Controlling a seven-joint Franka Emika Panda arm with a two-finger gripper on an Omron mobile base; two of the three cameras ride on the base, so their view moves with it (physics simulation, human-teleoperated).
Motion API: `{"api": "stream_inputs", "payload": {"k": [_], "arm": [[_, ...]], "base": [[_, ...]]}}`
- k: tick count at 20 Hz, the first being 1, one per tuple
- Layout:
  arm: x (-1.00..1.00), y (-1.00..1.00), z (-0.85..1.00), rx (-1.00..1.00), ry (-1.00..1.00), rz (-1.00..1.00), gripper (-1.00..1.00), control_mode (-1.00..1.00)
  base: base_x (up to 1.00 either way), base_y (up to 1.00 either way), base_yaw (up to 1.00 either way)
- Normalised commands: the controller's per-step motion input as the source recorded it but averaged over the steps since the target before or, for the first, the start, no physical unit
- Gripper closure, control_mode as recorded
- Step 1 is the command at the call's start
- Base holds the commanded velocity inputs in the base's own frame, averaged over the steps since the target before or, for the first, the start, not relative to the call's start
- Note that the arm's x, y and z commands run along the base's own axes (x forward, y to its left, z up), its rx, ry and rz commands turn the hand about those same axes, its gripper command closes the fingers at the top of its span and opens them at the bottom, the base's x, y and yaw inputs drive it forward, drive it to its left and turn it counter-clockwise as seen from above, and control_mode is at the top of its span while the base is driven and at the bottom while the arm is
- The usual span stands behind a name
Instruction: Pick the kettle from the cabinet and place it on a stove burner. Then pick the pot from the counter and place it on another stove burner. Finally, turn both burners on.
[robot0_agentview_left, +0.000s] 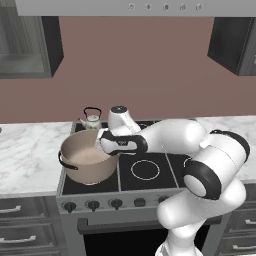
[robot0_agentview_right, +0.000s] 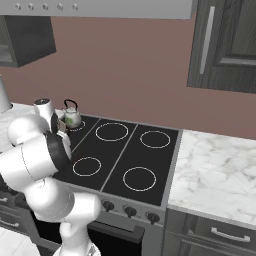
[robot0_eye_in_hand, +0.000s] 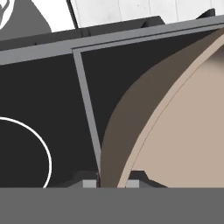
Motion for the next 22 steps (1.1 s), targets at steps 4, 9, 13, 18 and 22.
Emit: {"api": "stream_inputs", "payload": {"k": [4, 9, 13, 18, 22], "arm": [[-0.03, 0.00, 0.00, 0.00, 0.00, 0.00, 1.00, -1.00], [-0.05, 0.00, 0.00, 0.00, 0.00, 0.02, 1.00, -1.00], [-0.01, 0.08, 0.00, -0.01, 0.00, 0.01, -1.00, -1.00], [0.00, 0.04, 0.00, 0.00, 0.00, 0.01, -1.00, -1.00], [0.00, 0.02, 0.01, 0.00, -0.02, 0.03, -1.00, -1.00]], "base": [[0.00, 0.00, 0.00], [0.00, 0.00, 0.00], [0.00, 0.00, 0.00], [0.00, 0.00, 0.00], [0.00, 0.00, 0.00]]}}
